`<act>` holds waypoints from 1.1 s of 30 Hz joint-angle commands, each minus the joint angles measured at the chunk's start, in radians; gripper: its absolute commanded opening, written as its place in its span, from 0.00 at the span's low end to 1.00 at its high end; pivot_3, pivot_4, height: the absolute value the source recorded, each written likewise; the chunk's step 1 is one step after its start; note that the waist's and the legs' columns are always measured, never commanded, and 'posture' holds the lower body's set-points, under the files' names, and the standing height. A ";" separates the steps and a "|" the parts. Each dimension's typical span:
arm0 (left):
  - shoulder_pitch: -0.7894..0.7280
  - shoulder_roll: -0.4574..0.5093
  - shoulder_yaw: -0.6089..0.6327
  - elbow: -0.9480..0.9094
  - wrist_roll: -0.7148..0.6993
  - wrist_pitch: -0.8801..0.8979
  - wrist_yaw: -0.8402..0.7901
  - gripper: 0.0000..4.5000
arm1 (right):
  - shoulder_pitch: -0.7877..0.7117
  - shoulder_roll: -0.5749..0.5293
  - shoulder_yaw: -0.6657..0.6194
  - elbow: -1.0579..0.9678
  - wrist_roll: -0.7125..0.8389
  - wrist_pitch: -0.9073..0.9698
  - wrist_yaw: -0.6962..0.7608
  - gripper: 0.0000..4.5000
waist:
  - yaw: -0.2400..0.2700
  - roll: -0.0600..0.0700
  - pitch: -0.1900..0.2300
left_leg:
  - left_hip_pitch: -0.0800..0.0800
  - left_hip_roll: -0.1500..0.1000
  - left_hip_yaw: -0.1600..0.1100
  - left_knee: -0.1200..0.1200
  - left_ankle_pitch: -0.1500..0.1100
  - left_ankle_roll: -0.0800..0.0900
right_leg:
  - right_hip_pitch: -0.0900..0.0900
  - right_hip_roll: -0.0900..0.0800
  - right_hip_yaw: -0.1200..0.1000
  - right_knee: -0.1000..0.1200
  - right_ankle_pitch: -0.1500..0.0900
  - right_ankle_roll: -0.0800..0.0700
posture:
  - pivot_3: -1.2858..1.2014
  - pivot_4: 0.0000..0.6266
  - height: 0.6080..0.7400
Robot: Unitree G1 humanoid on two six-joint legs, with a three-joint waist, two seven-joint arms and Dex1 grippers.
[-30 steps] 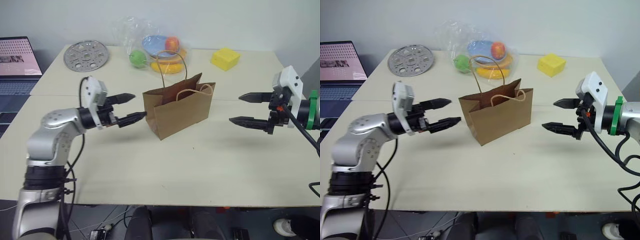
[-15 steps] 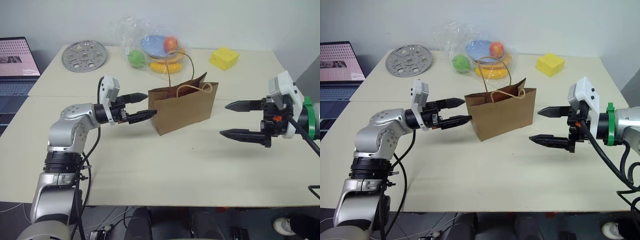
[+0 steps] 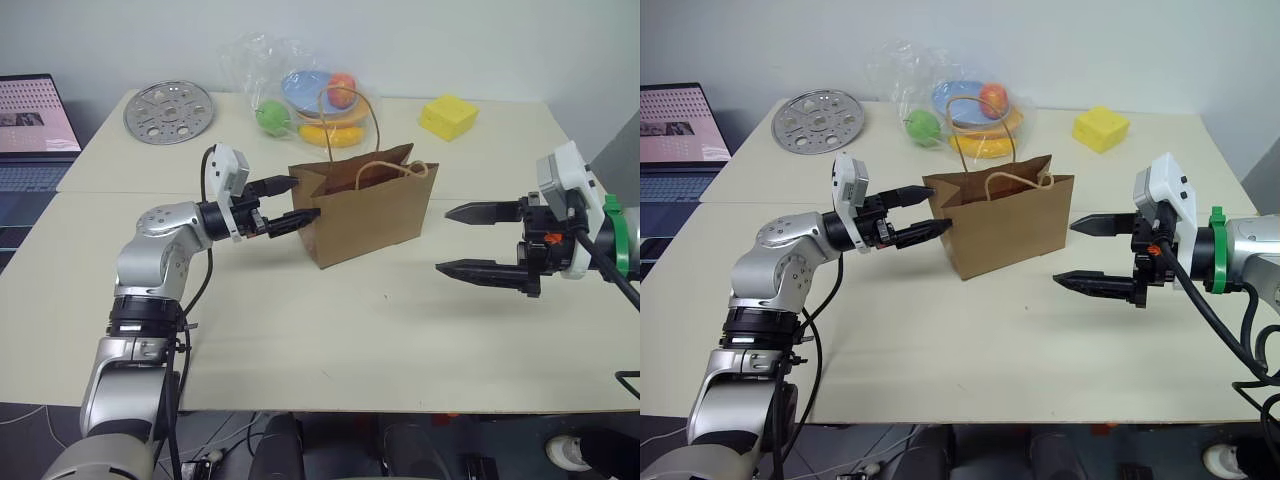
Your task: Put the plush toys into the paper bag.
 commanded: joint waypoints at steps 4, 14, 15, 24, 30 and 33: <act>0.065 0.048 0.083 -0.142 -0.090 0.092 0.011 0.99 | 0.009 -0.011 -0.033 -0.043 0.024 -0.012 -0.007 1.00 | -0.002 0.000 0.000 | 0.000 0.000 0.000 0.000 0.000 0.000 | 0.000 0.000 0.000 0.000 0.000 0.000 | 0.52 0.24 1.00; 0.017 0.027 0.089 -0.034 -0.070 0.065 0.031 0.99 | 0.004 -0.007 -0.017 -0.043 0.021 -0.023 -0.003 1.00 | 0.005 0.000 0.000 | 0.000 0.000 0.000 0.001 0.000 0.000 | 0.001 0.000 0.000 0.000 0.000 0.000 | 0.52 0.24 1.00; 0.003 0.023 0.082 -0.010 -0.063 0.058 0.021 0.99 | 0.004 -0.008 -0.019 -0.045 0.023 -0.020 -0.004 1.00 | 0.006 0.000 0.000 | 0.000 0.000 0.000 0.001 0.000 0.000 | 0.001 0.000 0.000 0.000 0.000 0.000 | 0.52 0.24 1.00; -0.064 0.014 0.030 0.115 -0.039 0.032 -0.098 0.99 | 0.020 -0.030 -0.042 -0.057 0.055 -0.001 -0.012 1.00 | 0.003 0.000 0.000 | 0.000 0.000 -0.001 0.000 0.000 0.000 | 0.000 0.000 -0.001 0.000 0.000 0.000 | 0.52 0.24 1.00; -0.066 0.028 0.028 0.116 -0.034 0.041 -0.139 0.99 | 0.028 -0.044 -0.049 -0.056 0.080 0.003 -0.013 1.00 | 0.003 0.000 0.000 | 0.000 0.000 0.000 0.001 0.000 0.000 | 0.000 0.000 -0.001 0.001 0.000 0.000 | 0.52 0.24 1.00; -0.055 0.029 0.019 0.099 -0.029 0.041 -0.153 0.99 | 0.025 -0.045 -0.041 -0.054 0.083 0.000 -0.018 1.00 | 0.002 0.000 0.000 | 0.000 0.000 0.000 0.001 0.000 0.000 | 0.000 0.000 -0.001 0.001 0.000 0.000 | 0.52 0.24 1.00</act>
